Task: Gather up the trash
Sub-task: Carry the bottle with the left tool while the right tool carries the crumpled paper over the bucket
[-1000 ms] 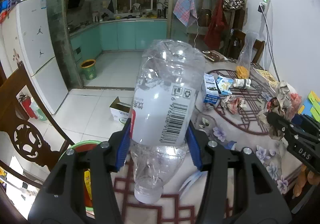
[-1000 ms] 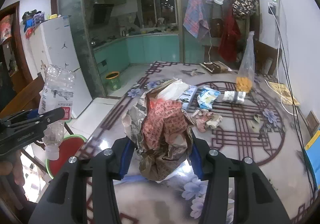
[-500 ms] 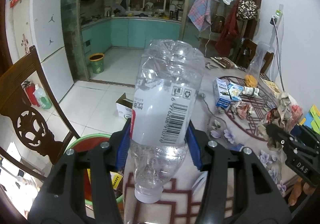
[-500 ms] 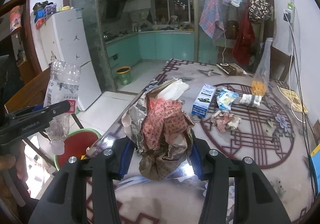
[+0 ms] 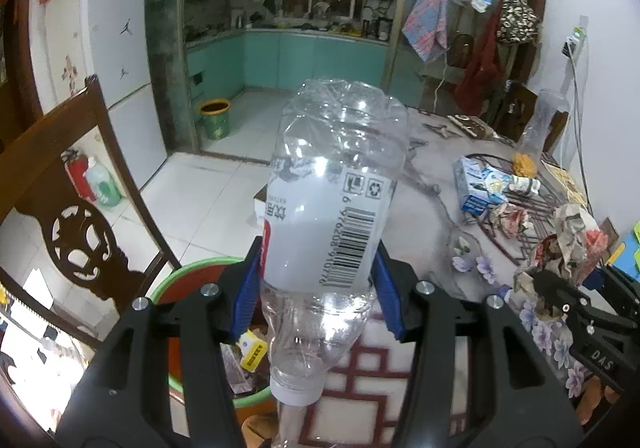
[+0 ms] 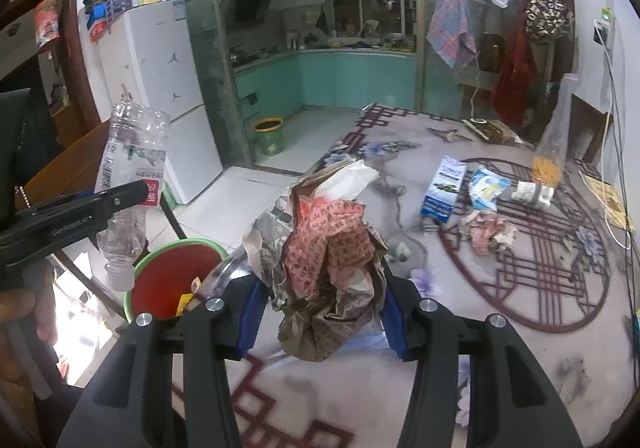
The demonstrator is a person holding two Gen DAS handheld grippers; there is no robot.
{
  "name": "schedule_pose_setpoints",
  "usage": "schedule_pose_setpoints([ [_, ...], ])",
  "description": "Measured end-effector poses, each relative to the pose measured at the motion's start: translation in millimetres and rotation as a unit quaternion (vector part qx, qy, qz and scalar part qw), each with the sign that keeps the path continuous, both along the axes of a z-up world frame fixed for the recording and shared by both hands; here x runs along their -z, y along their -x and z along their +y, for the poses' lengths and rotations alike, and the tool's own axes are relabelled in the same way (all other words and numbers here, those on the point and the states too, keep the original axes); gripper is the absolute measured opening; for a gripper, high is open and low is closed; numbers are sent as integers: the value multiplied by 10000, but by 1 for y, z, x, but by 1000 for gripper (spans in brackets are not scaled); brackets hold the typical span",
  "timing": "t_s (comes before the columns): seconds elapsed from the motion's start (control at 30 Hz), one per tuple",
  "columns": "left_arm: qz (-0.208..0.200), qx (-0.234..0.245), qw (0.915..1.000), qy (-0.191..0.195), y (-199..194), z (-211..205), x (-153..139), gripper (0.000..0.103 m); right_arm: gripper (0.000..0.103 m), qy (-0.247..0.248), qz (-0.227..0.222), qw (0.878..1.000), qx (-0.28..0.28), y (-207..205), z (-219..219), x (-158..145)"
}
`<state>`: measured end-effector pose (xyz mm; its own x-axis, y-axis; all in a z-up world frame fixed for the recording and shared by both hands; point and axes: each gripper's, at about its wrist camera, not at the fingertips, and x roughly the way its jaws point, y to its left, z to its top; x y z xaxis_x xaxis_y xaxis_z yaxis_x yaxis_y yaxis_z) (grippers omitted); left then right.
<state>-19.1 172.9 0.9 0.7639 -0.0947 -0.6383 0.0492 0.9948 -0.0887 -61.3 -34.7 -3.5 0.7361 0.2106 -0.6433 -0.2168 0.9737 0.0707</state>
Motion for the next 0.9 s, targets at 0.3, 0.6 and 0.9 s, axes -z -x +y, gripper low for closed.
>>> schedule_pose_setpoints([
  [0.3, 31, -305, 9994, 135, 2, 27, 4, 49, 48, -195, 145, 9989, -391, -14, 33, 11],
  [0.6, 196, -833, 9961, 222, 2, 70, 19, 49, 48, -475, 308, 9954, -773, -32, 73, 23],
  [0.9, 440, -1283, 9906, 198, 4, 110, 39, 49, 50, -913, 594, 9899, -905, -48, 98, 39],
])
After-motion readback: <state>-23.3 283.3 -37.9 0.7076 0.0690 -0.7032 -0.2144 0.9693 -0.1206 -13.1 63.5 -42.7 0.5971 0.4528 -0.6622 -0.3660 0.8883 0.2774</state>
